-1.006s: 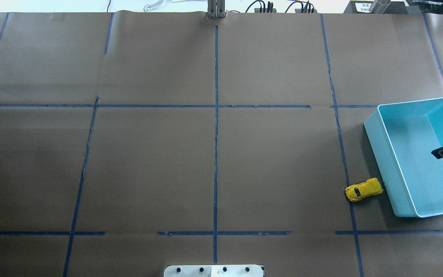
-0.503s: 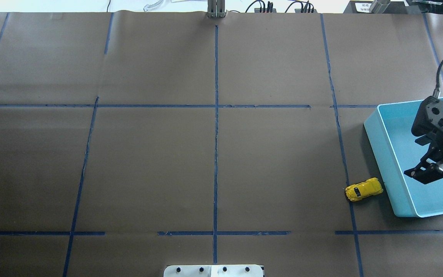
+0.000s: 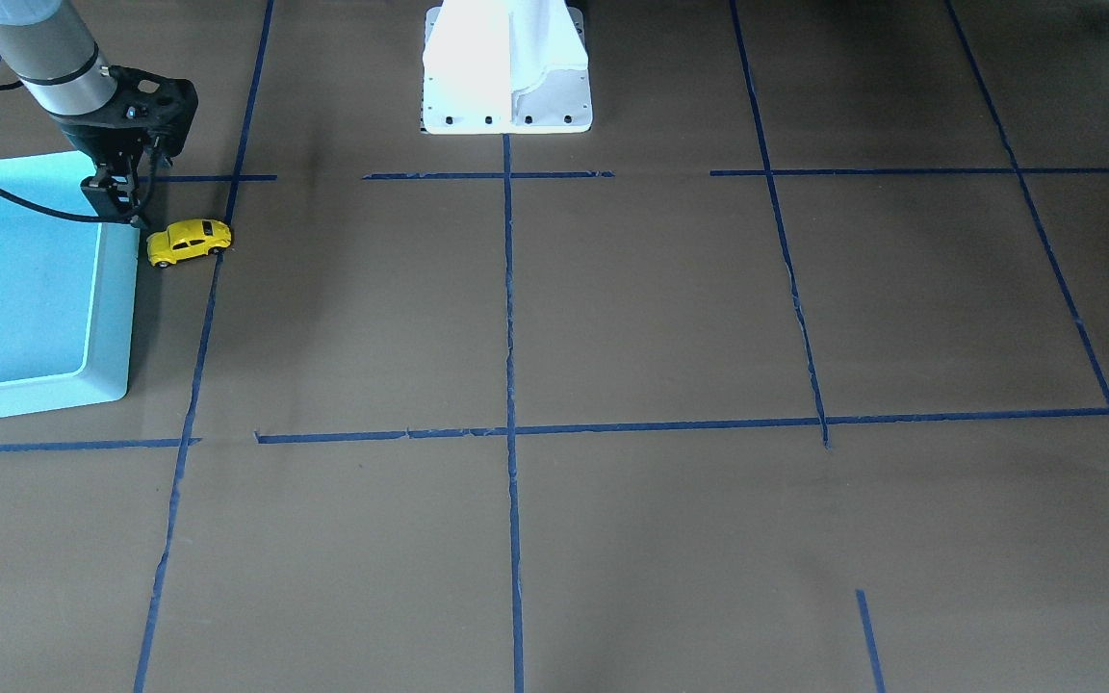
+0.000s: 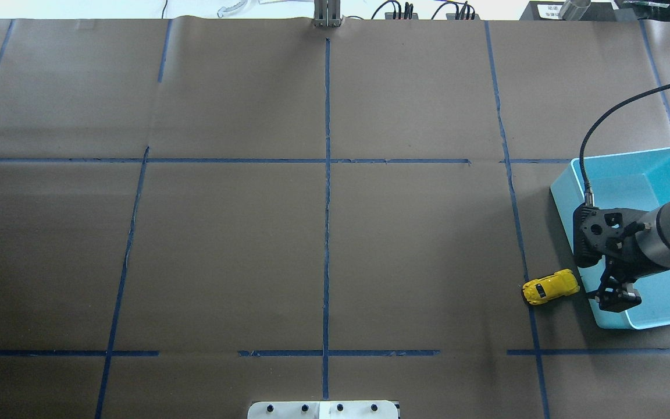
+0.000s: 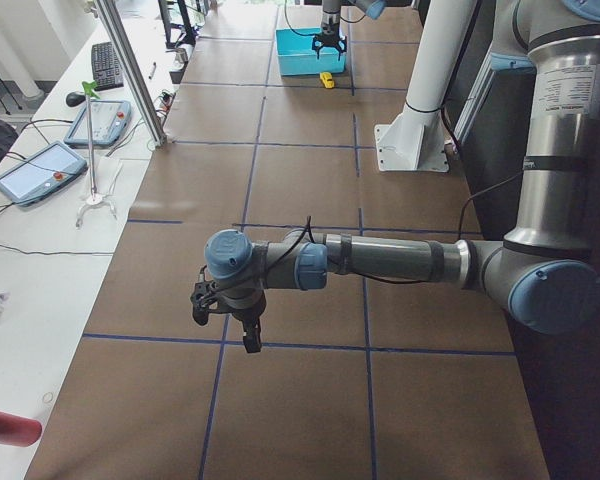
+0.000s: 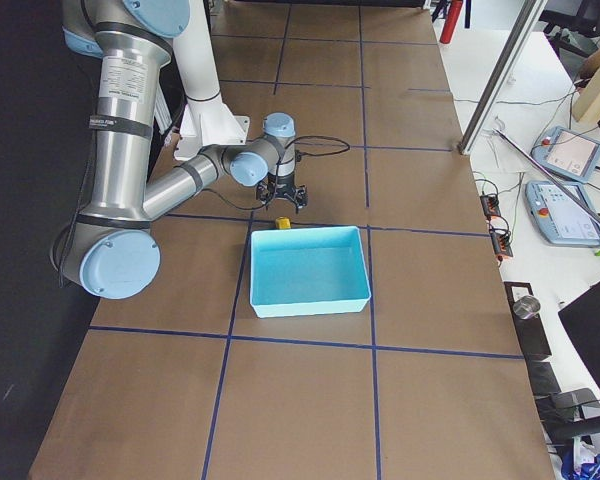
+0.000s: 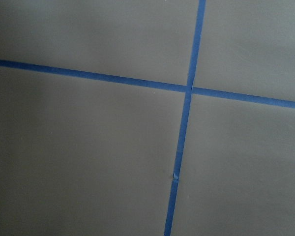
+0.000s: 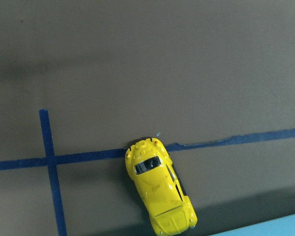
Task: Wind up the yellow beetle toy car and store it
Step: 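Move the right gripper down over the yellow car beside the bin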
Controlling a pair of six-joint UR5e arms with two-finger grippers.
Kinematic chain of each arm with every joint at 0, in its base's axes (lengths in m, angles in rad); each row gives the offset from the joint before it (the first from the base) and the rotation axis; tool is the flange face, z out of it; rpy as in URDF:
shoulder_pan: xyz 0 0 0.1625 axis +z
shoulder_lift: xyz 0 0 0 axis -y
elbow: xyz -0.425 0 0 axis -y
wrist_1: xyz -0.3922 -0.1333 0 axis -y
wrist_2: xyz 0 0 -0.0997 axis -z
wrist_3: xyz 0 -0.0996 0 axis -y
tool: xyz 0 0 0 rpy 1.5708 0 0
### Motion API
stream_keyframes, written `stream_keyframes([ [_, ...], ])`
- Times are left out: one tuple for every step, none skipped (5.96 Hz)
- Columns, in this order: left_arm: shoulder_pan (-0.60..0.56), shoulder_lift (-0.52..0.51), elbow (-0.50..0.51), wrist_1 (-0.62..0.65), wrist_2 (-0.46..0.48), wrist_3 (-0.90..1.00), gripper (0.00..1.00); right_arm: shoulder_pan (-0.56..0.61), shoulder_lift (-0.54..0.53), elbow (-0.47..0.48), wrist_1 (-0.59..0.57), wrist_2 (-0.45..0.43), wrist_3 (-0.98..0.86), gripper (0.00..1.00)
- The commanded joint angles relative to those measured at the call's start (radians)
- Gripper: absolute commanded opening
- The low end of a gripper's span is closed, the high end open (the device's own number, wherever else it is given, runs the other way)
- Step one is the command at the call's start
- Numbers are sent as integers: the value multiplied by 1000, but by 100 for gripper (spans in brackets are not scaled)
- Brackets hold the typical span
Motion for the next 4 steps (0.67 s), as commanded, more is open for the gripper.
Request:
stream_keyframes([
  [-12, 78, -15, -111, -17, 0, 100, -34, 43, -58, 3, -36, -70, 100],
  [-9, 75, -23, -121, -17, 0, 100, -45, 81, -88, 1, -39, -108, 100],
  [-10, 77, -24, -121, -19, -1, 100, -45, 74, -98, 3, -38, -157, 100],
  [-9, 77, -21, -119, -19, -1, 100, -51, 69, -101, 3, -39, -166, 100],
])
